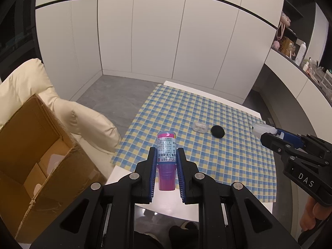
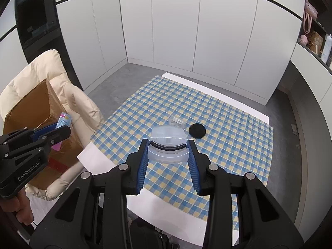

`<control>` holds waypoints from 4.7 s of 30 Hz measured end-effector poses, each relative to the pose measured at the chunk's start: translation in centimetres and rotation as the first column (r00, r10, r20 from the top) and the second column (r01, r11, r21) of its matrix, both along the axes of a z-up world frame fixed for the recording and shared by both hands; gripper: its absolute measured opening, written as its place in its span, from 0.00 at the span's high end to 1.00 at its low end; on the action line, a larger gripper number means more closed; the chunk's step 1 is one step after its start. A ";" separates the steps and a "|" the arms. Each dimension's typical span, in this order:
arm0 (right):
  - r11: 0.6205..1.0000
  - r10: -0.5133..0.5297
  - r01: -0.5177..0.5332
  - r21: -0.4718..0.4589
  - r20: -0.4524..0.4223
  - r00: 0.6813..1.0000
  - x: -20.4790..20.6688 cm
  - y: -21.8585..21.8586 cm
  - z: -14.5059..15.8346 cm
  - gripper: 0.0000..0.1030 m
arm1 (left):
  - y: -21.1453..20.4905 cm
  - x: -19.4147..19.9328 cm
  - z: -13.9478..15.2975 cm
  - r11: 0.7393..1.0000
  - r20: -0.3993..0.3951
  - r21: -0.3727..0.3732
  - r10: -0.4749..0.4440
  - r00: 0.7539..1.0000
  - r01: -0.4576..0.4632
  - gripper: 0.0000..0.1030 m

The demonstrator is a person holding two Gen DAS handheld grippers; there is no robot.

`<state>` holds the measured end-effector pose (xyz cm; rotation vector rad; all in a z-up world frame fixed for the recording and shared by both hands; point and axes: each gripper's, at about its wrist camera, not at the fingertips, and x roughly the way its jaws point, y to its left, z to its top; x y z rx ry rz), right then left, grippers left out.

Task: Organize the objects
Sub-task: 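Carry the pink bottle with the left tool while the right tool carries the compact toward the box, then lower the pink bottle into the box and open the left tool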

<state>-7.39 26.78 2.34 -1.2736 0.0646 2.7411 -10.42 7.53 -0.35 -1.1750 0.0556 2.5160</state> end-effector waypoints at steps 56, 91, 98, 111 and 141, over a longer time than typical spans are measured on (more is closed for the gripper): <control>0.981 0.192 -0.193 -0.015 -0.050 0.980 -4.5 -12.1 1.1 0.64 | -12.6 0.2 -0.1 0.971 -0.014 -0.003 0.238 0.971 -0.238 0.83; 0.924 0.382 -0.382 0.003 -0.043 0.923 -6.0 -23.0 0.6 0.64 | -22.7 1.9 -0.6 0.906 0.016 -0.007 0.424 0.905 -0.424 0.82; 0.909 0.416 -0.416 0.006 -0.040 0.908 -6.2 -25.3 0.6 0.64 | -24.7 2.2 -1.0 0.892 0.038 -0.008 0.451 0.892 -0.451 0.82; 0.877 0.480 -0.480 0.006 -0.035 0.877 -6.4 -29.5 0.3 0.64 | -27.1 4.0 -0.2 0.852 -0.049 -0.031 0.520 0.852 -0.522 0.00; 0.810 0.585 -0.585 -0.040 -0.014 0.811 -7.0 -37.9 -0.5 0.64 | -33.8 7.6 0.0 0.780 -0.046 -0.039 0.623 0.781 -0.624 0.00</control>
